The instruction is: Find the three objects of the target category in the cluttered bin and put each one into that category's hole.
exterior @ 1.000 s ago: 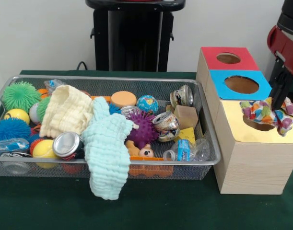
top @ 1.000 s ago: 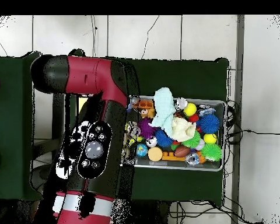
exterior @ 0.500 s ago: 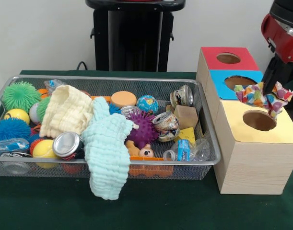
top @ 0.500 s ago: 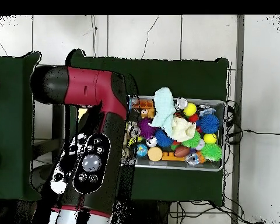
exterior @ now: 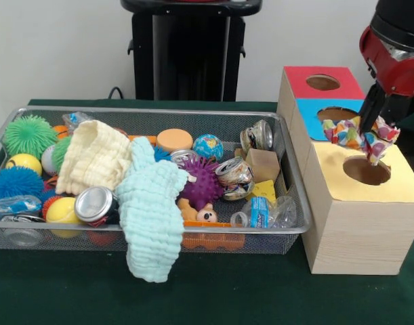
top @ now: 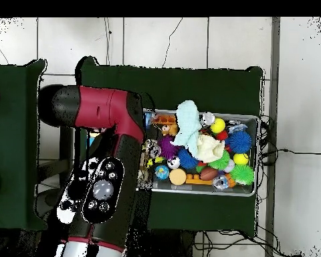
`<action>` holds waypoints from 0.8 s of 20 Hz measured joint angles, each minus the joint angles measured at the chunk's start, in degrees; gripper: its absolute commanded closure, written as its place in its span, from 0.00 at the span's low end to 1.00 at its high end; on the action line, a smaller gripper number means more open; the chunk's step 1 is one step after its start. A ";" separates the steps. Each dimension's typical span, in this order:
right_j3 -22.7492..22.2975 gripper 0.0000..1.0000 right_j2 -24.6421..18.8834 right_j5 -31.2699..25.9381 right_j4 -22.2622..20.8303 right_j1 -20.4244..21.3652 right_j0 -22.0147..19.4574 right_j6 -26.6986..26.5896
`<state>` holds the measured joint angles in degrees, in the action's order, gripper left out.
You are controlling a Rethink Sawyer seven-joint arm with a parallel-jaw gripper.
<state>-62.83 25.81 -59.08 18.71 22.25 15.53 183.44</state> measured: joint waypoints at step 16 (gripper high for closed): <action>3.43 1.00 0.00 1.09 0.54 -7.51 1.76 0.01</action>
<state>-59.40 25.81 -57.98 19.25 14.73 17.29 183.45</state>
